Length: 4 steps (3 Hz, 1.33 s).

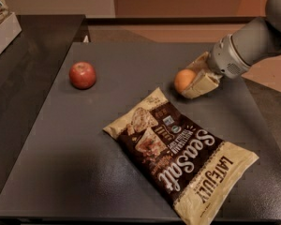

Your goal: Move orange near brown chip bag

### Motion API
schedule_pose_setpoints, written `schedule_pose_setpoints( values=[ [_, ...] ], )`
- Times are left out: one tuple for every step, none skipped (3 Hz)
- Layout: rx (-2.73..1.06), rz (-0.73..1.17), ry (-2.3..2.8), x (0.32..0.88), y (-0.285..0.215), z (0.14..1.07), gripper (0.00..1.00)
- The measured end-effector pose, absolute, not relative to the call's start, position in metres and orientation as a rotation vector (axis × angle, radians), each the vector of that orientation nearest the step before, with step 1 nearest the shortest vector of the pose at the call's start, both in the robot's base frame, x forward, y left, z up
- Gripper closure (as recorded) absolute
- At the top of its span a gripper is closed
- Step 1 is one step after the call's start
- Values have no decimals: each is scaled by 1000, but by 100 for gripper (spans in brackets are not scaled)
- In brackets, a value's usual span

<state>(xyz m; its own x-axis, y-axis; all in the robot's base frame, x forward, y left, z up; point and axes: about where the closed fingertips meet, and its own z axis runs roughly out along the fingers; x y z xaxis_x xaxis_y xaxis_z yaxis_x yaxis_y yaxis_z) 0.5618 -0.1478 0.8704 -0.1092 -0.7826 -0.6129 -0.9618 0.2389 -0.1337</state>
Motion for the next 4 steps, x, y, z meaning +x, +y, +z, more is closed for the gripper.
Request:
schedule_pose_setpoints(
  values=[
    [-1648,450,1948,548,-142,854,83],
    [-1668,486,1951,540,-140,846,59],
    [-1670,487,1950,540,-139,845,36],
    [-1673,489,1949,540,-137,844,13]
  ],
)
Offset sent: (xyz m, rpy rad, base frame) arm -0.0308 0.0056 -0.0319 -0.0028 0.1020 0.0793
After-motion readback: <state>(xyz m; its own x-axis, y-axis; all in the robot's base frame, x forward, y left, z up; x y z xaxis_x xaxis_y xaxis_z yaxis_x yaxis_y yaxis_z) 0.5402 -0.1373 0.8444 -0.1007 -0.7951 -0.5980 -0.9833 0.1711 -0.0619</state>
